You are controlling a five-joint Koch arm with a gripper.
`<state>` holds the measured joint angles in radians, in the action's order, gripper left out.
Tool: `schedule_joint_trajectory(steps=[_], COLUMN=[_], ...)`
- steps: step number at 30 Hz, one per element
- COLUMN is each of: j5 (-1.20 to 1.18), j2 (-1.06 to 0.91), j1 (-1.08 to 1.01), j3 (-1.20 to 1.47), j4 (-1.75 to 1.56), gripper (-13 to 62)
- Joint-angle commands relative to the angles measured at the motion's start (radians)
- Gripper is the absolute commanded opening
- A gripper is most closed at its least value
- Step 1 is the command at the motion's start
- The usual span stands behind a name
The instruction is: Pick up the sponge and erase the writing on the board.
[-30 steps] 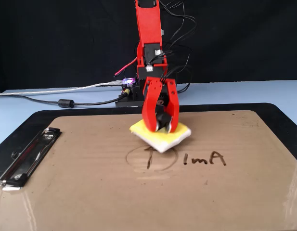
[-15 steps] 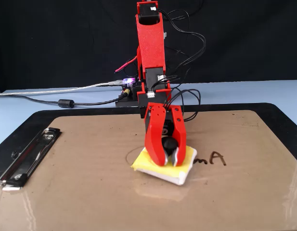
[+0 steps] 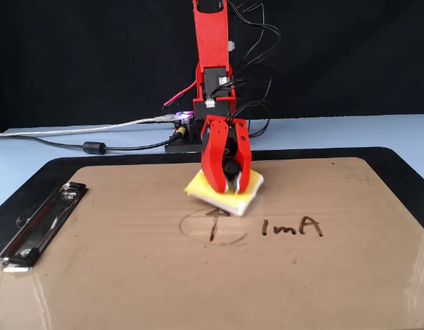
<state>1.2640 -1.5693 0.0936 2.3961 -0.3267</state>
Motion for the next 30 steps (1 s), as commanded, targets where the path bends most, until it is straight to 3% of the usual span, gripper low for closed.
schedule_joint_trajectory(steps=[1,8,15,18,21,27,30], j5=[-0.046,-0.117,-0.094,-0.017,0.026,0.029,0.029], j2=[0.087,0.253,-0.150,-0.222,-0.100,0.356,0.426], j1=[-0.026,-0.110,-0.126,-0.127,-0.121,-0.124,-0.126], j3=[-0.081,-0.287,0.163,0.264,0.170,-0.261,-0.379], j4=[-0.021,-0.031,-0.021,-0.021,-0.032,-0.109,-0.110], gripper=[-8.0,-8.1,-8.1,-8.1,-8.1,-8.1,-8.0])
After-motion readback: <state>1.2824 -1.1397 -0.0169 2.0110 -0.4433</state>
